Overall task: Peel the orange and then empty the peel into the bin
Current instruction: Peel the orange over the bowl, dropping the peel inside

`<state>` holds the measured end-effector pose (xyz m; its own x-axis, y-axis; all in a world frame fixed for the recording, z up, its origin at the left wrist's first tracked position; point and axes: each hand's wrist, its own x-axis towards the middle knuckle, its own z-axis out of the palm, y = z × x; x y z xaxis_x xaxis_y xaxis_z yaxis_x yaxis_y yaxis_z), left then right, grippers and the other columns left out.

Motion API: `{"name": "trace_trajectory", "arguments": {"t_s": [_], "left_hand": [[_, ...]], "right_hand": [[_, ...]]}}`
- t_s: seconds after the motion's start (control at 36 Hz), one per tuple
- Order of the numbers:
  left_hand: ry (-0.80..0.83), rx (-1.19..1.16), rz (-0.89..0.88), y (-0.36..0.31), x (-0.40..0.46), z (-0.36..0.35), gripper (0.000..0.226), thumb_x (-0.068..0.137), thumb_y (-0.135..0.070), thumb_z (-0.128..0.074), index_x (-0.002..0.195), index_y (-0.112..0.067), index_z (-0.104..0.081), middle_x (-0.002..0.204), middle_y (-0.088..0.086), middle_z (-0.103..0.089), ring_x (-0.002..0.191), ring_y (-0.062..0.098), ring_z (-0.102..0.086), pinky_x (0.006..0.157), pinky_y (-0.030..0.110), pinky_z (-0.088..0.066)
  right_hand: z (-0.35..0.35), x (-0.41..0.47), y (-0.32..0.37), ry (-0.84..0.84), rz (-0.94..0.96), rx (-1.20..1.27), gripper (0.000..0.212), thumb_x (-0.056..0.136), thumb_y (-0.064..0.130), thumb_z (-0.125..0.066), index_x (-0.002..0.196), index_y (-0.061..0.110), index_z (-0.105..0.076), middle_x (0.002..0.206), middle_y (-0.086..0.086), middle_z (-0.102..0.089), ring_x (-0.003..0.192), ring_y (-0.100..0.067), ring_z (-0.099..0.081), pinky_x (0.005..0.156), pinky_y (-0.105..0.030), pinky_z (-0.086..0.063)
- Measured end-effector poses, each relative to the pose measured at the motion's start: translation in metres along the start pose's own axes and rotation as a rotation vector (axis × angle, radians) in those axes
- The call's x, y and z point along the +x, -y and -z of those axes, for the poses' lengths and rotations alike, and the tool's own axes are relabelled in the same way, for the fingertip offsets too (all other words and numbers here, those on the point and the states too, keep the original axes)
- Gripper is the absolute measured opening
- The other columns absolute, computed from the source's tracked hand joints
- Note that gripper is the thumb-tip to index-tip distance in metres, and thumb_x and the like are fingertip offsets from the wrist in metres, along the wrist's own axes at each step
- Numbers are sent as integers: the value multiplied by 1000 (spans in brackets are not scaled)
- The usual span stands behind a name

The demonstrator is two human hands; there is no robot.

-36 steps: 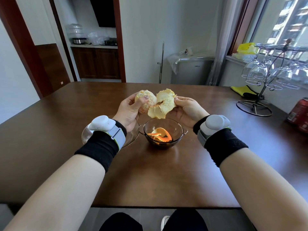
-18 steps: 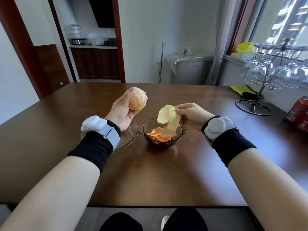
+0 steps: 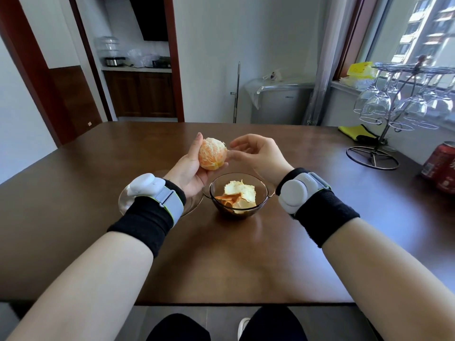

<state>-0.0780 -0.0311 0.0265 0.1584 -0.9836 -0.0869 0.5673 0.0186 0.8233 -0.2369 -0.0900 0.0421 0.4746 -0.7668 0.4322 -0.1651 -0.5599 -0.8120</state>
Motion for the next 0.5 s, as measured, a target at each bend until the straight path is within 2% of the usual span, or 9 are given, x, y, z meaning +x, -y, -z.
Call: {"name": "trace_trajectory", "arguments": {"t_s": [0.06, 0.14, 0.22, 0.31, 0.42, 0.5], "left_hand": [[15, -26, 33, 0, -1, -2, 58, 95, -54, -41, 116, -1, -56, 105, 16, -68, 82, 20, -72, 74, 29, -60], [25, -70, 77, 0, -4, -5, 63, 96, -54, -36, 122, 0, -55, 102, 17, -70, 82, 22, -73, 69, 29, -61], [67, -59, 120, -1, -7, -7, 67, 97, -57, -30, 117, 1, -57, 99, 21, -72, 85, 28, -73, 72, 33, -61], [91, -45, 150, -2, -8, -6, 71, 96, -60, -27, 116, 0, -58, 107, 24, -70, 92, 29, -72, 74, 34, -61], [86, -22, 159, -2, -9, -6, 77, 90, -67, -35, 121, -1, -57, 112, 20, -70, 99, 27, -71, 74, 33, -61], [85, -12, 124, 0, -12, -6, 64, 89, -56, -51, 122, -1, -55, 107, 20, -71, 98, 28, -71, 76, 32, -60]], "right_hand": [[-4, 0, 3, 11, 21, 45, 20, 71, 20, -81, 87, 21, -70, 81, 0, -67, 69, -7, -56, 66, -15, -50], [-6, 0, 6, -24, 49, 81, 19, 69, 16, -82, 83, 22, -71, 77, 0, -68, 64, -4, -59, 62, -14, -50], [-6, 1, 8, -54, 41, 125, 12, 72, 13, -80, 79, 19, -72, 72, 1, -68, 58, -1, -61, 59, -15, -51], [-6, 1, 10, -58, 11, 112, 7, 75, 13, -78, 79, 16, -73, 72, 1, -69, 60, -2, -62, 60, -16, -52], [-5, 0, 12, -58, 1, 63, 8, 81, 10, -72, 88, 7, -73, 73, 2, -67, 55, 7, -59, 55, -7, -45], [-4, 0, 10, -44, -13, 56, 9, 84, 8, -69, 91, 3, -72, 73, 3, -66, 54, 8, -59, 54, -5, -44]]}}
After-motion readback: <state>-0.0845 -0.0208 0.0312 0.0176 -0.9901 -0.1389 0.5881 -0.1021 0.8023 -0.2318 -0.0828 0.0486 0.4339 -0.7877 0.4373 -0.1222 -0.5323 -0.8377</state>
